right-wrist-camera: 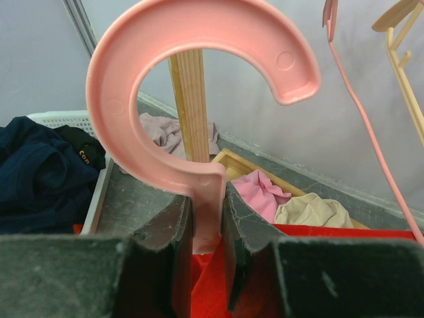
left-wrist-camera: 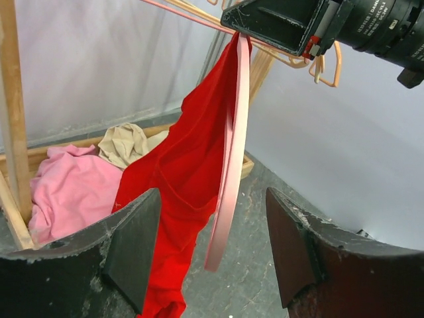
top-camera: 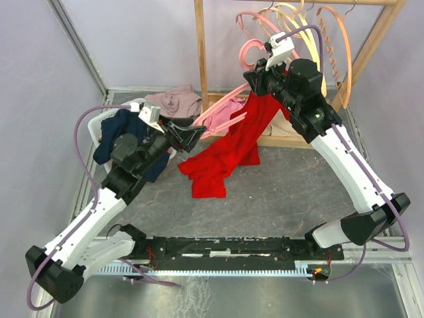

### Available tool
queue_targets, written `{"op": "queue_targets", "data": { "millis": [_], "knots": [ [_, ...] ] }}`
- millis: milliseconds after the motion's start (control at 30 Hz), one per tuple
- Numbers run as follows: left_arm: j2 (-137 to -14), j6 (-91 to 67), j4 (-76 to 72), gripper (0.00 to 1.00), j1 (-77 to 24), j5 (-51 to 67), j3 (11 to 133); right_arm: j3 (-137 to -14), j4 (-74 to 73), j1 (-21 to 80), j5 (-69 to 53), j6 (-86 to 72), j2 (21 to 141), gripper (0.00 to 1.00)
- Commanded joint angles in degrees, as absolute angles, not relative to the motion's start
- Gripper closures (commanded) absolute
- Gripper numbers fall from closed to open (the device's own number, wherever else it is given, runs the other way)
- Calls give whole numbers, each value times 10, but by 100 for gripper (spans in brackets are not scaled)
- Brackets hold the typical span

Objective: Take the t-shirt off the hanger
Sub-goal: Remove the T-shirt from the clothesline.

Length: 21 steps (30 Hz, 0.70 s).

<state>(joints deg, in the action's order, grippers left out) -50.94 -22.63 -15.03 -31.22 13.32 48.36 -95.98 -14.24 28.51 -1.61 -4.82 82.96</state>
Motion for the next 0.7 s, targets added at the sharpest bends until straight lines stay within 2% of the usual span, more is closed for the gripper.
{"op": "queue_targets", "data": {
  "millis": [0,67,167,433,533,667],
  "knots": [
    [-529,-207,-157,30,-309,167,526,-967,-105,288,-26,-25,802,99],
    [-536,-204,-150,34,-311,160,530,-967,-105,289,-27,-24,802,99],
    [-539,-202,-147,51,-310,152,530,-968,-106,289,-28,-22,803,99],
    [-530,-197,-141,84,-310,148,525,-976,-117,289,-23,-20,808,98],
    [-521,-196,-141,97,-310,146,520,-978,-120,289,-18,-24,808,91],
    [-499,-194,-142,97,-310,135,511,-982,-122,290,-4,-35,808,76]
  ]
}}
